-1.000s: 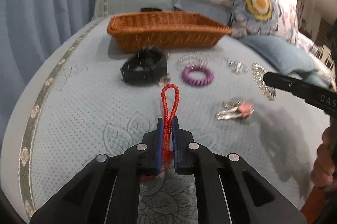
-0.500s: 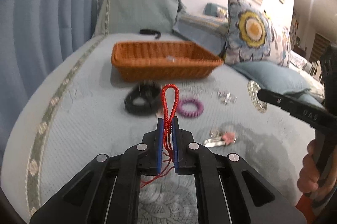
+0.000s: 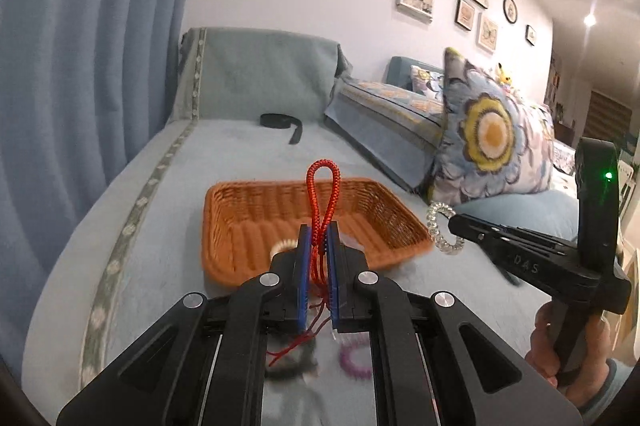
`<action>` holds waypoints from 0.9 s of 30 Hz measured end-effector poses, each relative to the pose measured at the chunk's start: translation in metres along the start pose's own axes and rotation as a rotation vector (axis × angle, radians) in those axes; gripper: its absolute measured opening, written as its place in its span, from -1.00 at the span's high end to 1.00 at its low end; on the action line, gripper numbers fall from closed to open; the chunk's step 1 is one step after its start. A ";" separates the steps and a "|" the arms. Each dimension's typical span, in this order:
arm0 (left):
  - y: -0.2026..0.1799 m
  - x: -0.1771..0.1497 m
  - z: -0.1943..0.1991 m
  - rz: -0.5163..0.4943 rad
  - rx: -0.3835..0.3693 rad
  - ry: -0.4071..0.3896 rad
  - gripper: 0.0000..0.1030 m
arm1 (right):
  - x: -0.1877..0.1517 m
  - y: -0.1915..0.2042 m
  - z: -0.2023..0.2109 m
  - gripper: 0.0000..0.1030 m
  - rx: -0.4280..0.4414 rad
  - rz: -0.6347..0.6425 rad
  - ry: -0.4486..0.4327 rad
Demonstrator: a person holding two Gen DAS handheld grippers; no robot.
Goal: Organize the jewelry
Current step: 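Carry the red loop and bead bracelet into the basket and release both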
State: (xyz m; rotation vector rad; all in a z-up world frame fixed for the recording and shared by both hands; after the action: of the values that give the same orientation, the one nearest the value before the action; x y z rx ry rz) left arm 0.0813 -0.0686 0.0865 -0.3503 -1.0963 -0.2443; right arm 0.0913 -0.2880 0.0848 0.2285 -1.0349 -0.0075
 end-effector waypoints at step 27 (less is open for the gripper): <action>0.055 0.003 -0.148 0.145 -0.091 0.276 0.25 | 0.021 -0.001 -0.160 0.45 -0.070 0.038 0.350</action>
State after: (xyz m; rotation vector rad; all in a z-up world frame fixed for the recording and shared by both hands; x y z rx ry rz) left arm 0.2241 -0.0763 0.0196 -0.4612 -0.7857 -0.2075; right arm 0.2388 -0.2614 0.0243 0.1395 -0.6886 0.0299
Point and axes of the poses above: each gripper's, at about its wrist camera, not at the fingertips, and z roughly against the way its jaws point, y to its left, x to its top, the point moved 1 cm from there along -z, roughly the way its jaws point, and after that the axes turned 1 degree about z, right-handed, at the moved point
